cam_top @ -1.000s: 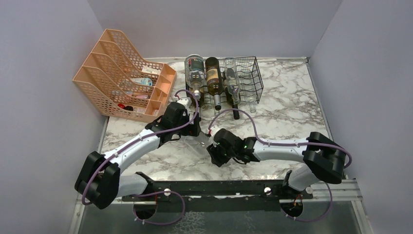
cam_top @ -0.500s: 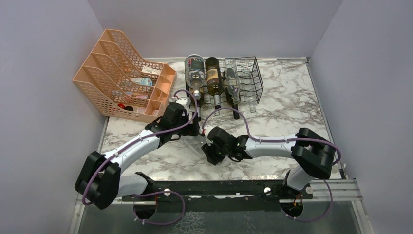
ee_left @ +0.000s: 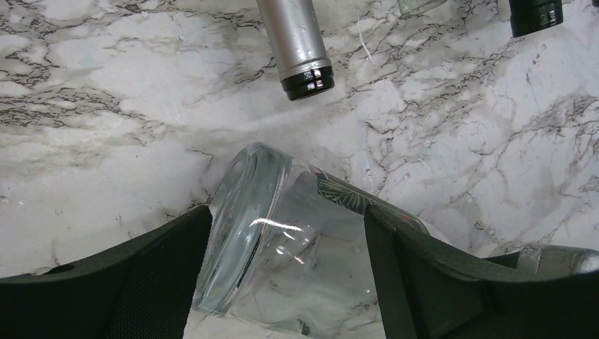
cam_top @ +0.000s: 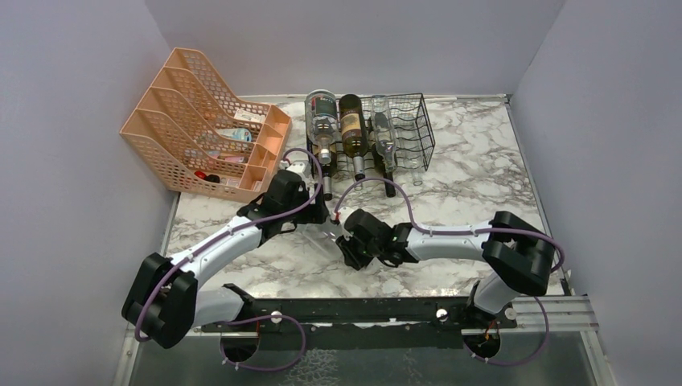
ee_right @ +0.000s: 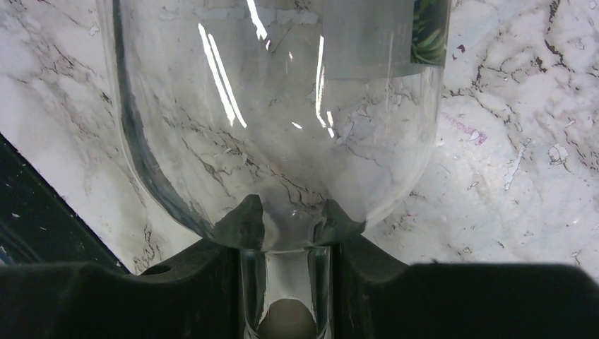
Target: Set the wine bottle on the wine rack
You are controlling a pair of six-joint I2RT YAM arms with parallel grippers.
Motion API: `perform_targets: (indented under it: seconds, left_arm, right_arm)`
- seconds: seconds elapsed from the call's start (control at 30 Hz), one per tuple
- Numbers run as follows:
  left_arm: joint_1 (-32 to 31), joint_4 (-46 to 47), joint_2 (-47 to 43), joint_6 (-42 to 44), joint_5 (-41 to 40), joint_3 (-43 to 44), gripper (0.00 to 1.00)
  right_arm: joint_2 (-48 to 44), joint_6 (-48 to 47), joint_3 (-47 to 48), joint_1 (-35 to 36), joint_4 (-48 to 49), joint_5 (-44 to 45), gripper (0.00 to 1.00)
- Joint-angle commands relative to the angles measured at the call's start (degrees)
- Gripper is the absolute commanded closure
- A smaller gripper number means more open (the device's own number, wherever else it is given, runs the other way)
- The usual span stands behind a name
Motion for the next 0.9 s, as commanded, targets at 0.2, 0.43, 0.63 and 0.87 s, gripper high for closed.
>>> perform_targets:
  seconds: [0.2, 0.43, 0.63, 0.87]
  left_arm:
    - [-0.9, -3.6, -5.0, -1.8, 2.7, 3.4, 0.14]
    - [-0.9, -5.9, -9.4, -1.5, -1.7, 5.6, 0.11]
    - [-0.9, -7.9, -12.7, -1.2, -4.2, 7.1, 0.09]
    - [-0.9, -10.9, -16.4, -0.9, -8.2, 9.9, 0.09]
  right_arm:
    - [-7.9, -2.3, -1.8, 0.1, 4.6, 0.7, 0.99]
    - [-12.3, -4.2, -4.2, 0.1, 5.5, 0.3, 0.99]
    - [-16.7, -4.0, -6.5, 0.1, 8.7, 0.5, 0.99]
    - [-23.4, -4.4, -9.5, 0.1, 13.4, 3.8, 0.99]
